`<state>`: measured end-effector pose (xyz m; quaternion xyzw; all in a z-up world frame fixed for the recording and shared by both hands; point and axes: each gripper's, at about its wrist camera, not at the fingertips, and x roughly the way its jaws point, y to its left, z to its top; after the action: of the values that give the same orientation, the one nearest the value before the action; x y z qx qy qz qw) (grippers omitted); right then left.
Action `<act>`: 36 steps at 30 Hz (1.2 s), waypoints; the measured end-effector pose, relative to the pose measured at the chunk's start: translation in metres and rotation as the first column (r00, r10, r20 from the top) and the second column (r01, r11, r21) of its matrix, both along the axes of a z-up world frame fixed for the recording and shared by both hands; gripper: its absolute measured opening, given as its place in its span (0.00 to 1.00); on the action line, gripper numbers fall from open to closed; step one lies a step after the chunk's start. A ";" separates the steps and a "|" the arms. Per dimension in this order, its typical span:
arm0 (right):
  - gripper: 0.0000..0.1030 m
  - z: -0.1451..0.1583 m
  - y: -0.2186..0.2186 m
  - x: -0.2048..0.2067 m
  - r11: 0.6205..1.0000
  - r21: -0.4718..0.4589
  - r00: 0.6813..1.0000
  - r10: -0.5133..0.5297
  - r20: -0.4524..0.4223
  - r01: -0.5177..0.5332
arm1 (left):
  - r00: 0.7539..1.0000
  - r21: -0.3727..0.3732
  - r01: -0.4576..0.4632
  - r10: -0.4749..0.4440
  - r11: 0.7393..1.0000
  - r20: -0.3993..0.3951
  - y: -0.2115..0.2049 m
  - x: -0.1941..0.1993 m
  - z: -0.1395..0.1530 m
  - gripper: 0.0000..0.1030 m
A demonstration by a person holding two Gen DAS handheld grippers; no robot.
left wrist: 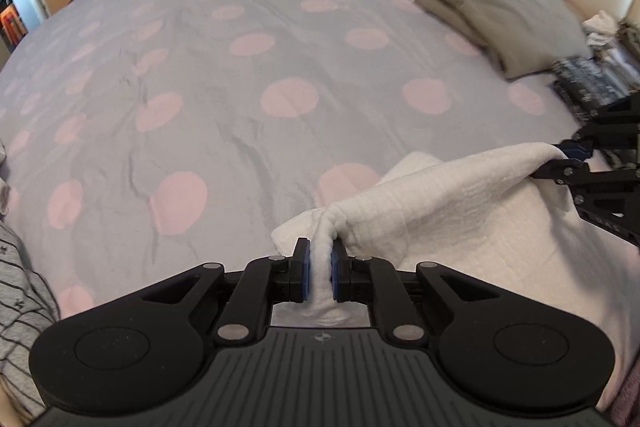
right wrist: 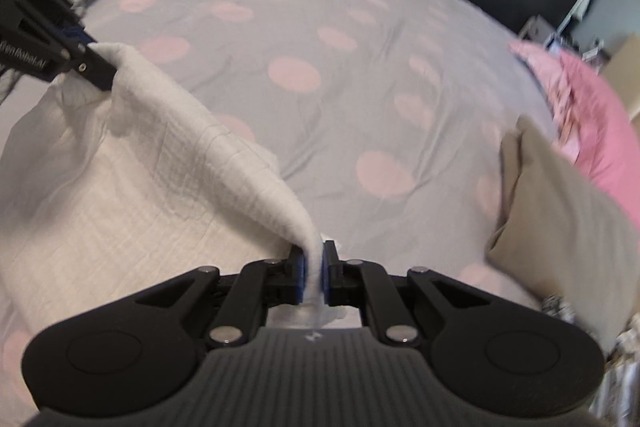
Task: Fold clothes
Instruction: 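Lift the white garment with both grippers and fold it in half, then open both grippers and release the folded garment on the bed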
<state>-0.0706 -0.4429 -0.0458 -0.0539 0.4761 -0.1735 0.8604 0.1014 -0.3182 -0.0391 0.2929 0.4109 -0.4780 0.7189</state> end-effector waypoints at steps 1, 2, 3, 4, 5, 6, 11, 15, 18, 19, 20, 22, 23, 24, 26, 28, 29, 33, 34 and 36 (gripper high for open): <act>0.09 -0.006 -0.003 0.003 1.000 0.012 1.000 -0.008 -0.003 0.008 | 1.000 0.007 -0.010 0.010 1.000 -0.007 -0.003 0.002 -0.006 0.08; 0.09 -0.012 -0.006 0.006 1.000 0.024 1.000 -0.016 -0.007 0.016 | 1.000 0.013 -0.019 0.019 1.000 -0.011 -0.005 0.005 -0.012 0.08; 0.10 -0.018 -0.010 0.009 0.999 0.036 1.000 -0.024 -0.010 0.025 | 1.000 0.015 -0.026 0.026 1.000 -0.013 -0.007 0.006 -0.017 0.09; 0.10 -0.022 -0.011 0.011 0.999 0.037 1.000 -0.027 -0.013 0.028 | 0.999 0.015 -0.033 0.034 0.999 -0.017 -0.009 0.008 -0.021 0.09; 0.10 -0.025 -0.012 0.011 0.999 0.036 1.000 -0.029 -0.011 0.029 | 0.999 0.013 -0.042 0.042 0.999 -0.021 -0.010 0.010 -0.024 0.09; 0.11 -0.026 -0.013 0.012 0.999 0.037 1.000 -0.030 -0.007 0.031 | 0.998 0.011 -0.052 0.052 0.999 -0.022 -0.011 0.011 -0.027 0.11; 0.31 -0.031 -0.026 0.013 0.990 0.043 0.990 -0.137 0.037 0.135 | 0.991 -0.030 -0.134 0.133 0.991 -0.021 -0.010 0.020 -0.025 0.24; 0.31 -0.016 -0.039 0.005 0.964 0.124 0.961 -0.251 0.115 0.236 | 0.983 -0.103 -0.181 0.183 0.978 0.010 0.003 0.020 -0.008 0.35; 0.30 0.000 -0.045 -0.006 0.941 0.193 0.931 -0.313 0.189 0.277 | 0.979 -0.175 -0.193 0.202 0.965 0.035 0.018 0.015 0.009 0.35; 0.31 0.005 -0.046 -0.010 0.932 0.223 0.919 -0.334 0.211 0.287 | 0.979 -0.195 -0.193 0.203 0.962 0.032 0.022 0.012 0.014 0.35; 0.31 0.007 -0.045 -0.012 0.922 0.257 0.911 -0.348 0.220 0.290 | 0.978 -0.215 -0.195 0.206 0.957 0.027 0.024 0.010 0.017 0.35; 0.27 0.008 -0.044 -0.016 0.899 0.330 0.901 -0.371 0.224 0.288 | 0.980 -0.224 -0.197 0.201 0.954 -0.004 0.027 0.003 0.021 0.35; 0.20 0.009 -0.043 -0.018 0.886 0.365 0.896 -0.382 0.225 0.286 | 0.983 -0.214 -0.181 0.179 0.960 -0.027 0.025 -0.001 0.020 0.30; 0.13 0.007 -0.041 -0.018 0.878 0.391 0.898 -0.381 0.221 0.276 | 0.988 -0.207 -0.154 0.148 0.966 -0.045 0.023 -0.007 0.018 0.25; 0.12 0.002 -0.032 -0.016 0.884 0.398 0.912 -0.349 0.217 0.243 | 0.993 -0.181 -0.114 0.110 0.977 -0.036 0.016 -0.017 0.010 0.21; 0.12 -0.005 -0.025 -0.012 0.897 0.385 0.925 -0.316 0.210 0.219 | 0.994 -0.145 -0.107 0.103 0.984 -0.035 0.008 -0.020 -0.005 0.21; 0.12 -0.010 -0.025 -0.008 0.899 0.382 0.930 -0.308 0.202 0.215 | 0.993 -0.130 -0.115 0.109 0.985 -0.052 0.004 -0.019 -0.013 0.21; 0.12 -0.032 -0.034 0.008 0.881 0.402 0.932 -0.331 0.145 0.250 | 0.983 -0.086 -0.173 0.166 0.981 -0.082 -0.010 -0.009 -0.036 0.20; 0.12 -0.037 -0.037 0.013 0.876 0.405 0.932 -0.339 0.127 0.263 | 0.980 -0.079 -0.184 0.177 0.980 -0.089 -0.013 -0.005 -0.039 0.20; 0.12 -0.047 -0.044 0.023 0.865 0.410 0.931 -0.354 0.091 0.289 | 0.976 -0.064 -0.202 0.195 0.977 -0.099 -0.018 0.000 -0.046 0.20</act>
<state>-0.0478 -0.4867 -0.0930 0.2131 0.4313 -0.2203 0.8485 0.1019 -0.3358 -0.0849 0.2011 0.4529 -0.4316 0.7538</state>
